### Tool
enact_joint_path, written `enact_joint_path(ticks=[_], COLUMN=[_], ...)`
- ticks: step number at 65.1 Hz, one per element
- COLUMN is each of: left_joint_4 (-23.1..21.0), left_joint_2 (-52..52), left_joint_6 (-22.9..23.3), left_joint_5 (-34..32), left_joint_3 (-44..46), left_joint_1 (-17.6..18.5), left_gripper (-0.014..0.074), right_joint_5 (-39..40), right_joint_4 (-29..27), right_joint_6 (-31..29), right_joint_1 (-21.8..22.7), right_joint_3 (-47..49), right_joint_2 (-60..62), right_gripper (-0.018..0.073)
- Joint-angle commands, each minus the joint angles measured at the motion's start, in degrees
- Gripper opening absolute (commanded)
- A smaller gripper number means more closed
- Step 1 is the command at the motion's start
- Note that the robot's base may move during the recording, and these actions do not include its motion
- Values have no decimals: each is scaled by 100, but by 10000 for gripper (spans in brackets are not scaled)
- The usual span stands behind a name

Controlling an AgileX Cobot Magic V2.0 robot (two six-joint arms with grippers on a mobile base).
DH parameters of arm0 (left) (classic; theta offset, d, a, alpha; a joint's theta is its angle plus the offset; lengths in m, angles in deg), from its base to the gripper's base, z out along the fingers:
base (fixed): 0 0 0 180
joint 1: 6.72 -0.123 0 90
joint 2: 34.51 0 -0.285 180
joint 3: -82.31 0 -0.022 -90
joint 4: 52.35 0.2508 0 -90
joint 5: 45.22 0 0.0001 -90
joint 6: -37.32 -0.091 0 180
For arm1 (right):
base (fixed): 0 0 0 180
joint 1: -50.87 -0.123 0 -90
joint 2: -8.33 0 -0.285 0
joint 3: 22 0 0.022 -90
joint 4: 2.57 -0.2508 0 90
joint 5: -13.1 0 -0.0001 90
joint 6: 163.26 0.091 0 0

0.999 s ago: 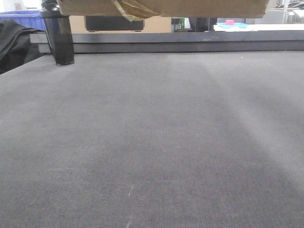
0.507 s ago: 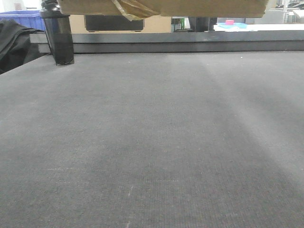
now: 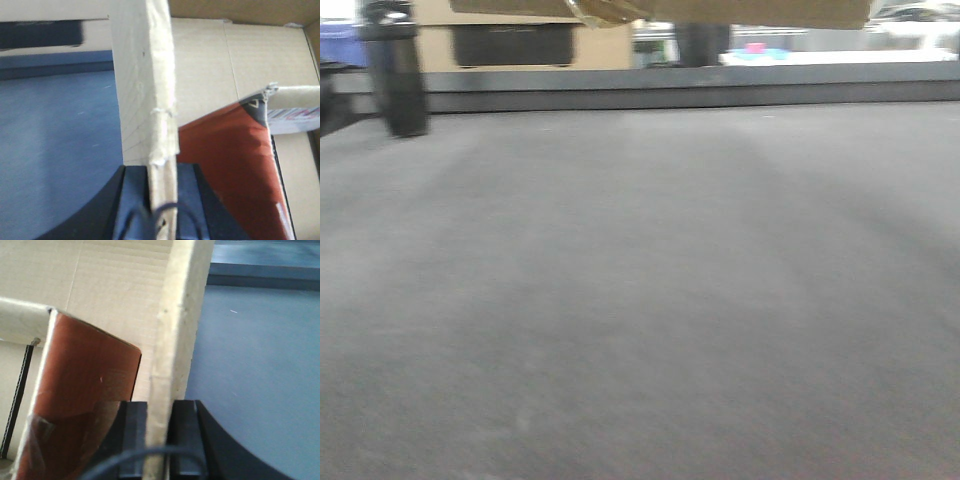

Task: Stack two boxes on right shelf middle
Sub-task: 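Drive the base to the steel shelf rack holding the box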

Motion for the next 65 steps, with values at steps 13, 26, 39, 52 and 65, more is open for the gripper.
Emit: enact_joint_path(ticks=[13, 26, 39, 52, 65], left_joint_4=[-52, -52, -52, -52, -52], left_joint_2=[-77, -77, -77, -77, -77], left_joint_6=[-22, -22, -22, -22, -22], left_joint_5=[-559, -559, -559, -570, -570], left_joint_3=[41, 41, 41, 41, 41], left_joint_1=[-14, -14, -14, -14, -14], left_gripper=[-111, -111, -111, -111, -111], right_joint_5=[228, 228, 228, 228, 228], right_joint_4=[42, 42, 42, 42, 42], right_joint_6=[-24, -24, -24, -24, -24], right_joint_1=[36, 36, 36, 36, 36], right_joint_3=[68, 68, 68, 68, 68], right_joint_2=[64, 64, 64, 64, 64], right_gripper=[-151, -151, -151, -151, -151])
